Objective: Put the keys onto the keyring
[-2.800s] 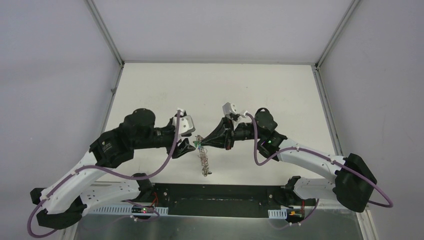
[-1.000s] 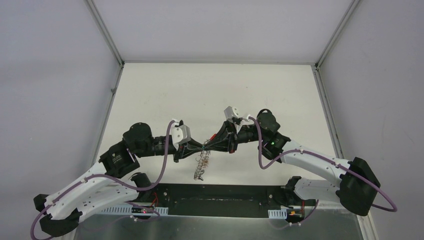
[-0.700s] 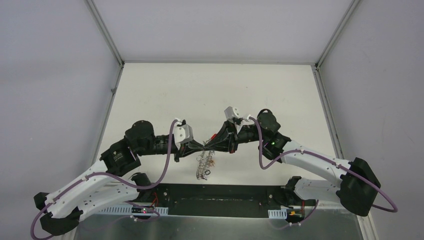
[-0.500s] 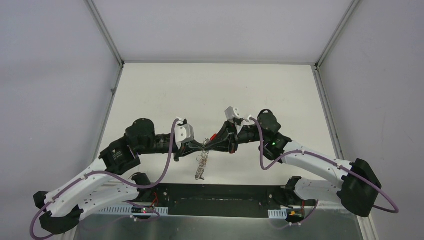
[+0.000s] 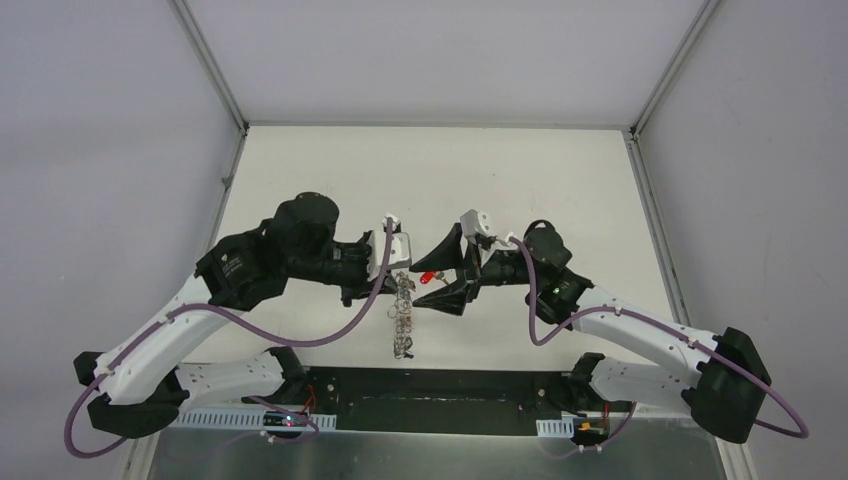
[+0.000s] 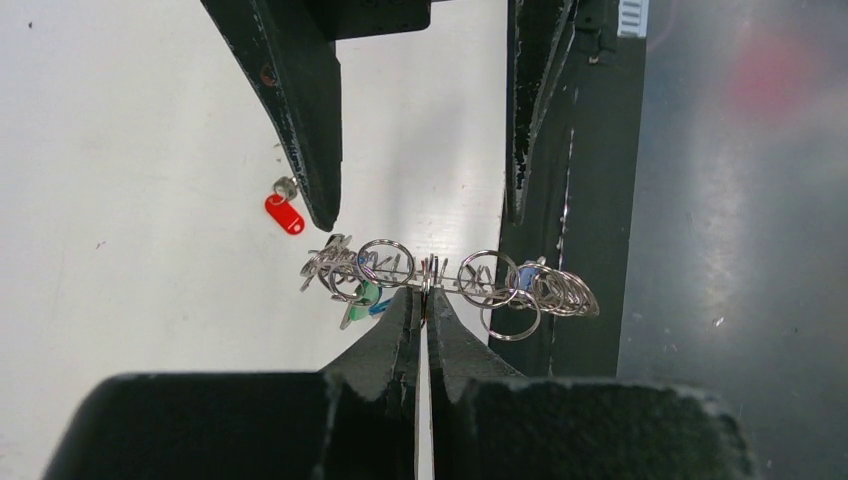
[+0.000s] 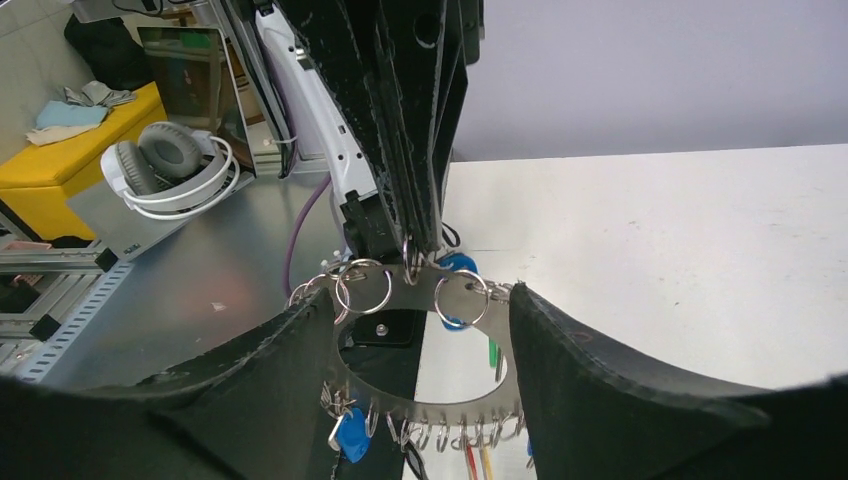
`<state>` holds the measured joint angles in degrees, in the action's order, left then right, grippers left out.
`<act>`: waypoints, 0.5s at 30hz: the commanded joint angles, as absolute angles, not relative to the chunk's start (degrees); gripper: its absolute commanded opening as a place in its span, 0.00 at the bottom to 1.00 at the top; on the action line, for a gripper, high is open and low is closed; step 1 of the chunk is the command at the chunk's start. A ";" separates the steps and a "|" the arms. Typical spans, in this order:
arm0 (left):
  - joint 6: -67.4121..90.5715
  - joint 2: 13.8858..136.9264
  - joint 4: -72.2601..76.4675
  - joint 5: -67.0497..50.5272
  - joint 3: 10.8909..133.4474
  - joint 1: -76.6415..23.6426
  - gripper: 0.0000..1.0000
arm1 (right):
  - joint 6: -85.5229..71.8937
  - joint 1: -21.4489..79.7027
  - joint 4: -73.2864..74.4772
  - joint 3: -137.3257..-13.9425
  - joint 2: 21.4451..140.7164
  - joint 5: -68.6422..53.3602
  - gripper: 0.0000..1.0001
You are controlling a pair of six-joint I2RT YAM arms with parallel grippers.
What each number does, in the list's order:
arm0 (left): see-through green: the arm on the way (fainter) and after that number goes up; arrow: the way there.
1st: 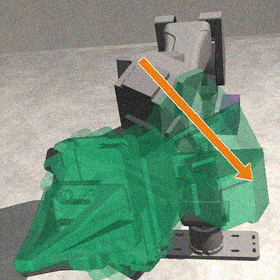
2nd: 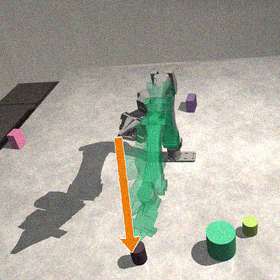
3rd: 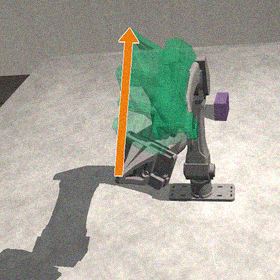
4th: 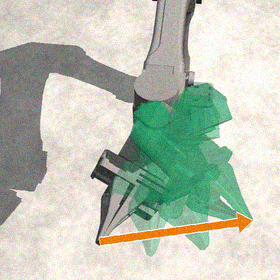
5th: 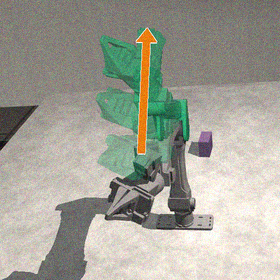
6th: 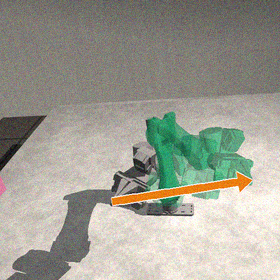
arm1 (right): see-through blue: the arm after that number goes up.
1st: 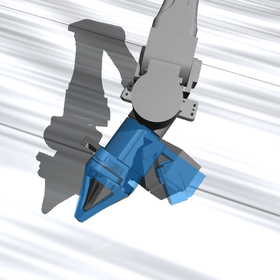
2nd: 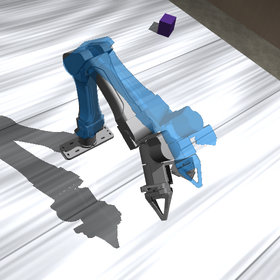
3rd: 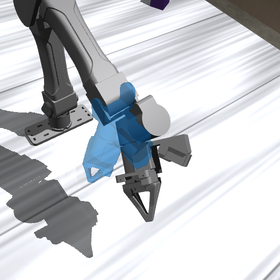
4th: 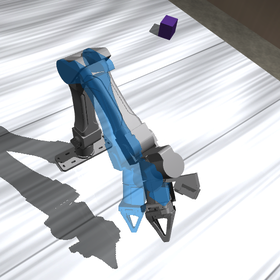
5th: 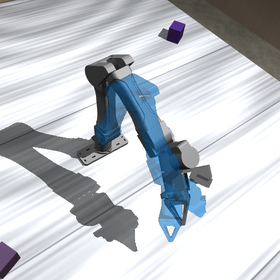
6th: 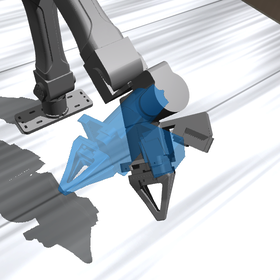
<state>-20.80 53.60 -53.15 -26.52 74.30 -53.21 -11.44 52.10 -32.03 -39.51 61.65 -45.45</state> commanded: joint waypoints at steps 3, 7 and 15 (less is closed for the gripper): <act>-27.20 61.97 -69.60 -23.37 88.65 -53.35 0.00 | -10.88 52.13 -32.34 -41.06 61.46 -42.58 0.64; -28.56 68.42 -77.53 -21.49 96.42 -53.34 0.00 | -12.42 52.12 -33.35 -42.06 63.23 -42.97 0.58; -28.89 76.16 -84.59 -17.85 105.90 -53.89 0.00 | -17.47 52.45 -41.01 -42.53 67.73 -43.18 0.50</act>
<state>-27.70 75.22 -80.88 -20.49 100.62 -53.21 -14.17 52.12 -33.89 -39.97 66.22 -43.48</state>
